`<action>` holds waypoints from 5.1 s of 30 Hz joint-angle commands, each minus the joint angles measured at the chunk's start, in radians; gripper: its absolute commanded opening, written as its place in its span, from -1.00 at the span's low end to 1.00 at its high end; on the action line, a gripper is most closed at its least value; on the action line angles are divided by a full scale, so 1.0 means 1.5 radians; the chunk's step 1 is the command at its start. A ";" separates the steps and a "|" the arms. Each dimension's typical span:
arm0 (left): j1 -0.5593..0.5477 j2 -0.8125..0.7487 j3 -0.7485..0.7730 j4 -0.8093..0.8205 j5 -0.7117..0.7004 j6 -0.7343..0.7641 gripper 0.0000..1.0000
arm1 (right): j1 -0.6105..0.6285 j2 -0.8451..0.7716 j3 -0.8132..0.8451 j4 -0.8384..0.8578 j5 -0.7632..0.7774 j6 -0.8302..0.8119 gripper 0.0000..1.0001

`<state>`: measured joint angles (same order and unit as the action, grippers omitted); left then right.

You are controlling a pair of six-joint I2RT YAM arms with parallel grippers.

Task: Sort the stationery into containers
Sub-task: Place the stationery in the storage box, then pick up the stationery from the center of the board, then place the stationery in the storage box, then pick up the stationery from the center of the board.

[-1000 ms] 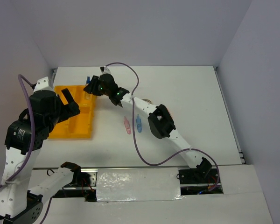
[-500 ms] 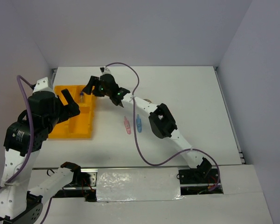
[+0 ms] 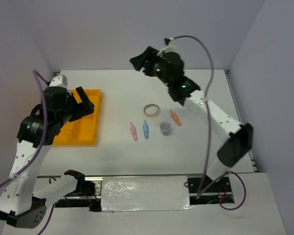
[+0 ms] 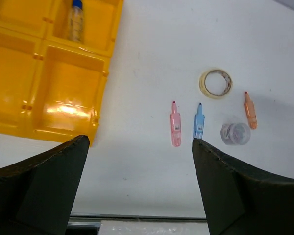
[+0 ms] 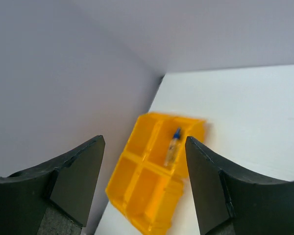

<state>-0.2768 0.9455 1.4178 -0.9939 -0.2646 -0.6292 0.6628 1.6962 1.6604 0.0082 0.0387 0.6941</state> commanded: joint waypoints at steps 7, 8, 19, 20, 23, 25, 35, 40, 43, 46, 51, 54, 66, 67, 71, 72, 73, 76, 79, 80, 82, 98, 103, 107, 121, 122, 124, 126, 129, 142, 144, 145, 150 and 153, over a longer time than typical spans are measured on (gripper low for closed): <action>-0.106 0.271 0.032 0.142 0.063 -0.013 0.98 | -0.052 -0.318 -0.218 -0.430 0.071 -0.026 0.50; -0.111 0.333 0.062 0.147 0.063 -0.007 0.98 | -0.055 -0.351 -0.239 -0.434 0.072 -0.043 0.52; -0.146 0.756 0.332 0.167 0.080 0.036 0.54 | -0.085 -0.696 -0.264 -0.596 0.027 -0.036 0.59; -0.149 0.779 0.368 0.167 0.082 0.038 0.53 | -0.085 -0.712 -0.265 -0.603 0.026 -0.030 0.59; -0.162 0.841 0.404 0.182 0.091 0.039 0.48 | -0.085 -0.758 -0.263 -0.636 0.044 -0.006 0.59; -0.171 0.868 0.404 0.197 0.099 0.037 0.43 | -0.085 -0.779 -0.261 -0.658 0.051 0.004 0.59; -0.212 0.911 0.357 0.237 0.086 0.044 0.21 | -0.085 -0.787 -0.245 -0.680 0.049 0.004 0.60; -0.216 0.921 0.327 0.237 0.058 0.033 0.04 | -0.085 -0.774 -0.246 -0.664 0.033 0.002 0.60; -0.215 0.922 0.320 0.230 0.032 0.027 -0.06 | -0.086 -0.764 -0.242 -0.667 0.026 -0.009 0.60; -0.215 0.917 0.310 0.226 0.017 0.027 -0.28 | -0.085 -0.759 -0.244 -0.655 0.020 -0.011 0.60; -0.216 0.890 0.300 0.230 0.009 0.025 -0.68 | -0.085 -0.757 -0.252 -0.642 0.013 -0.010 0.60; -0.215 0.856 0.309 0.252 0.024 0.025 -0.84 | -0.085 -0.754 -0.255 -0.643 0.012 -0.011 0.60; -0.101 0.722 0.363 0.205 0.044 -0.016 -1.00 | -0.086 -0.759 -0.281 -0.636 0.006 -0.015 0.60; -0.088 0.711 0.367 0.190 0.029 -0.017 -1.00 | -0.085 -0.758 -0.281 -0.633 0.004 -0.018 0.60; -0.004 0.677 0.332 0.134 -0.018 -0.028 -1.00 | -0.085 -0.744 -0.286 -0.619 -0.011 -0.027 0.61; 0.039 0.668 0.316 0.128 -0.025 -0.033 -1.00 | -0.085 -0.743 -0.289 -0.615 -0.015 -0.029 0.60; 0.061 0.647 0.281 0.124 -0.029 -0.040 -1.00 | -0.085 -0.741 -0.290 -0.607 -0.018 -0.031 0.61; 0.147 0.606 0.216 0.133 -0.021 -0.051 -1.00 | -0.085 -0.734 -0.295 -0.590 -0.022 -0.042 0.60; 0.223 0.589 0.202 0.119 -0.028 -0.050 -1.00 | -0.085 -0.724 -0.300 -0.581 -0.045 -0.057 0.61; 0.241 0.590 0.205 0.110 -0.040 -0.050 -0.99 | -0.086 -0.718 -0.300 -0.579 -0.047 -0.064 0.61; 0.287 0.588 0.210 0.091 -0.051 -0.050 -0.97 | -0.085 -0.712 -0.299 -0.574 -0.055 -0.069 0.61; 0.406 0.645 0.240 0.121 -0.030 0.006 -0.33 | -0.085 -0.634 -0.263 -0.540 -0.112 -0.107 0.62; 0.407 0.650 0.227 0.142 -0.009 0.007 0.16 | -0.086 -0.618 -0.263 -0.527 -0.132 -0.103 0.62; 0.406 0.648 0.220 0.147 0.002 0.009 0.50 | -0.085 -0.613 -0.270 -0.523 -0.139 -0.100 0.62; 0.116 0.563 0.309 0.148 0.055 0.109 0.99 | -0.086 -0.572 -0.244 -0.612 0.013 -0.086 0.68; 0.087 0.562 0.308 0.159 0.079 0.113 0.99 | -0.085 -0.569 -0.236 -0.627 0.040 -0.079 0.75; 0.005 0.559 0.287 0.205 0.130 0.118 0.99 | -0.087 -0.562 -0.209 -0.686 0.116 -0.062 0.89; -0.053 0.559 0.267 0.240 0.171 0.118 0.99 | -0.091 -0.553 -0.178 -0.728 0.164 -0.048 0.99; -0.203 0.599 0.271 0.259 0.165 0.124 0.99 | -0.092 -0.573 -0.155 -0.754 0.200 -0.038 0.99; -0.421 0.722 0.283 0.261 0.086 0.114 0.99 | -0.091 -0.629 -0.131 -0.816 0.208 -0.047 0.99; -0.423 0.720 0.257 0.288 0.087 0.133 0.99 | -0.092 -0.634 -0.140 -0.822 0.211 -0.048 0.99; -0.424 0.720 0.250 0.297 0.087 0.140 0.99 | -0.092 -0.633 -0.143 -0.824 0.213 -0.048 0.99; -0.429 0.760 0.269 0.304 0.051 0.178 0.99 | -0.092 -0.627 -0.148 -0.810 0.194 -0.054 0.99; -0.430 0.786 0.280 0.304 0.042 0.185 0.99 | -0.092 -0.620 -0.138 -0.809 0.200 -0.057 0.98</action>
<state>-0.9176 2.0830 1.8011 -0.5640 -0.1638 -0.3954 0.5293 0.7536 1.4460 -1.2201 0.3321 0.6189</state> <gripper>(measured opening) 0.993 0.994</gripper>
